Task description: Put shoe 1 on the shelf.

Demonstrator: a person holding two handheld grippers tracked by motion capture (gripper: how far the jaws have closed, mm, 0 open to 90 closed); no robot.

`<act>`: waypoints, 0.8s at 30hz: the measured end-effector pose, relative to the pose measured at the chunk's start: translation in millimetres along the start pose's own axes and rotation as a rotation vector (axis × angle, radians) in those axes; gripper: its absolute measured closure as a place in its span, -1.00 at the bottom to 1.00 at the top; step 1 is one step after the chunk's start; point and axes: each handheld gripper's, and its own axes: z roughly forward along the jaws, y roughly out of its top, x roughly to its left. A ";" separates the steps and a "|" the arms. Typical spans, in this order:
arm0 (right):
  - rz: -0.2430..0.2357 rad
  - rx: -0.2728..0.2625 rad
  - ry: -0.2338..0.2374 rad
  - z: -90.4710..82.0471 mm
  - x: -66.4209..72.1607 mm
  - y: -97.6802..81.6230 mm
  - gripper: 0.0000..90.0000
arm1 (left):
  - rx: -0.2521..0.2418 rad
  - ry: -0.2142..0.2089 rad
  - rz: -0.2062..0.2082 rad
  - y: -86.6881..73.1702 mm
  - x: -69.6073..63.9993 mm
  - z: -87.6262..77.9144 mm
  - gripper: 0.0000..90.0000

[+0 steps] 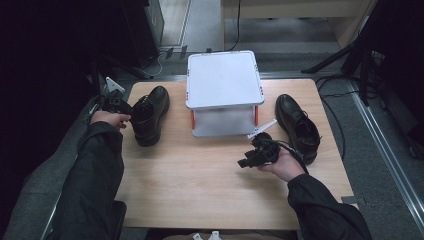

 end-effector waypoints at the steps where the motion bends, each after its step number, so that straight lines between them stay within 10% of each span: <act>1: -0.002 0.001 0.000 0.0 -0.2 0.0 0.08 | -0.002 0.003 0.001 1.0 -1.8 -4.2 0.84; 24: -0.020 0.008 0.018 3.4 4.2 3.4 0.08 | -0.087 -0.002 0.086 25.5 -114.3 -90.7 0.84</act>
